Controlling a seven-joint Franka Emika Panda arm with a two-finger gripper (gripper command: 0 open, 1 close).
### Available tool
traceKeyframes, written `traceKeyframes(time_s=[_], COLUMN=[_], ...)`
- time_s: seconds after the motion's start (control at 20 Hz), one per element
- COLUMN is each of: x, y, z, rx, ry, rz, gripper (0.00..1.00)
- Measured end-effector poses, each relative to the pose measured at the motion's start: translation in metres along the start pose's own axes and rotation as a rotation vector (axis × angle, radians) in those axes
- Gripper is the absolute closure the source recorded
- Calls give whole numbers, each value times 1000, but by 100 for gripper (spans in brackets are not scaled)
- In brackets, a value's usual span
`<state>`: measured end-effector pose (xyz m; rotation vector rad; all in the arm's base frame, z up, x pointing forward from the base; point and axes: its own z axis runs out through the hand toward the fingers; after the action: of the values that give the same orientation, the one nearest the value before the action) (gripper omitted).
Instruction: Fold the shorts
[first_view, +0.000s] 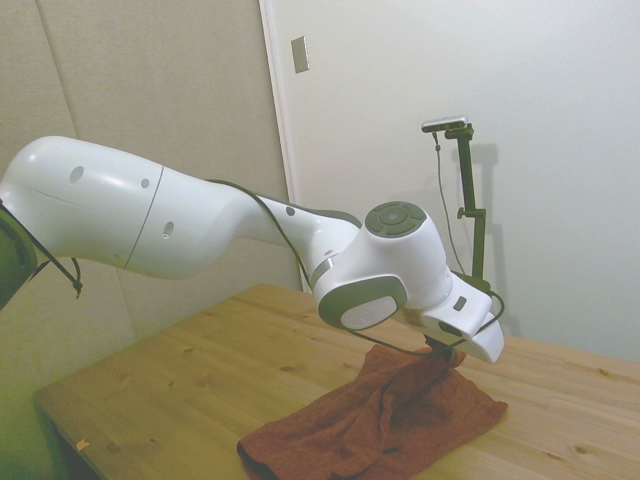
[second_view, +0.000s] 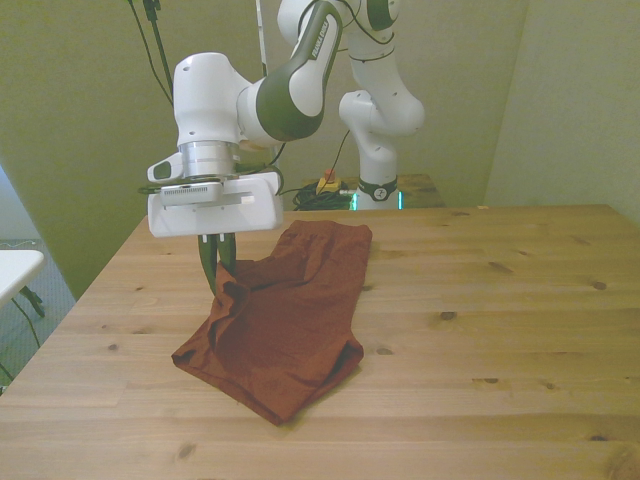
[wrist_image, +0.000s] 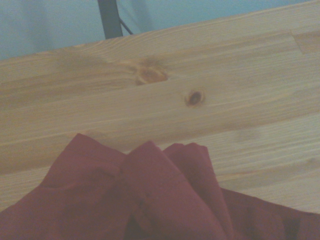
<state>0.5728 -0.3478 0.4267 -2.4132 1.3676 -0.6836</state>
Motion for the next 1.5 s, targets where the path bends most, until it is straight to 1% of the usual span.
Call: traceKeyframes(time_s=[0.1, 0.25, 0.35, 0.5, 0.65, 0.85, 0.95, 1.1, 1.2, 1.3, 1.4, 1.5], x=[4, 17, 32, 49, 57, 63, 60, 37, 4, -36, -79, -124], y=[9, 32, 53, 71, 75, 76, 65, 28, -8, -41, -71, -91], z=[2, 6, 4, 2, 2, -7, -13, -29, -44, -59, -78, -99], rx=[23, 126, 157, 160, 167, 175, 155, 47, 5, -16, -23, -30], ry=[-49, -170, -210, -216, -210, -204, -206, -209, -222, -231, -234, -239], rz=[55, 167, 210, 238, 249, 254, 232, 159, 100, 48, 3, -29], gripper=[0, 0, 0, 0, 0, 0, 0, 0, 0, 0, 0, 0])
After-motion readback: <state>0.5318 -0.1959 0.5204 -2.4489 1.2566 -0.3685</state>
